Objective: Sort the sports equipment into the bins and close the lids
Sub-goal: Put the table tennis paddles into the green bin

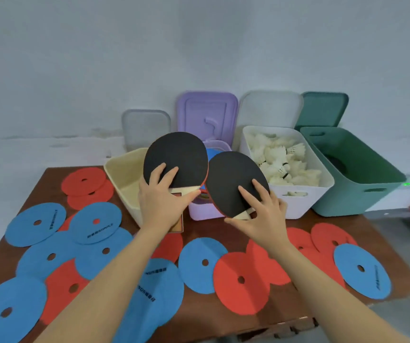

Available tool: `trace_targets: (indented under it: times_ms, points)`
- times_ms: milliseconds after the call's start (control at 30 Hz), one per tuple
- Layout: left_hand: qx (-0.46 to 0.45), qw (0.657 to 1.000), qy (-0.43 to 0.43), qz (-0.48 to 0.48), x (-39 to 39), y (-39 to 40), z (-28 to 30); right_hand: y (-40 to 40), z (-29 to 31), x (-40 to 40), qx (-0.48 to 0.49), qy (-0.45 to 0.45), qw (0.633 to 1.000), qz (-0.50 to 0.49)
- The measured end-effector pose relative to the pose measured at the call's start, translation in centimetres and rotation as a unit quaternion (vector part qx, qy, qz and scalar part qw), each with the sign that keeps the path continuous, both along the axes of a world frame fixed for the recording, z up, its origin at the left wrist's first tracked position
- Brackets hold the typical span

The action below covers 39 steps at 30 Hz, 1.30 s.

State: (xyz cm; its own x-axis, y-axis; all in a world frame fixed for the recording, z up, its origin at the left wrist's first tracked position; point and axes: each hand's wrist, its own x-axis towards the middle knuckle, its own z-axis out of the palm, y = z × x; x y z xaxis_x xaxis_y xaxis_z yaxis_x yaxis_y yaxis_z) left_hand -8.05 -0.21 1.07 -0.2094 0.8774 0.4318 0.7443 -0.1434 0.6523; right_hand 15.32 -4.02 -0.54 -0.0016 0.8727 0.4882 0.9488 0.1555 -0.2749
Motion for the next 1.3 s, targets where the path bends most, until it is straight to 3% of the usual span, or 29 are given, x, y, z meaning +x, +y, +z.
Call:
trace_targets:
  times_ms: [467, 800, 1033, 1167, 1300]
  points:
    - [0.047, 0.995, 0.067, -0.055, 13.9, 9.8, 3.2, 9.5, 3.3, 13.3, 0.042, 0.004, 0.998, -0.055]
    - [0.020, 0.998, 0.065, 0.004, 30.3, 13.1, 4.7, 16.0, 4.5, 30.5, 0.018, -0.013, 1.000, 0.000]
    - [-0.027, 0.997, 0.070, -0.022, 41.7, 15.6, 5.8, 19.7, 3.9, 42.0, -0.106, -0.024, 0.994, -0.028]
    - [-0.110, 0.987, 0.108, -0.037, 45.6, 17.4, 6.1, 21.1, 1.8, 44.0, -0.179, -0.057, 0.982, -0.024]
    - [-0.130, 0.984, 0.117, -0.037, 47.9, 18.7, 6.0, 22.8, 0.2, 44.8, -0.235, -0.036, 0.971, 0.016]
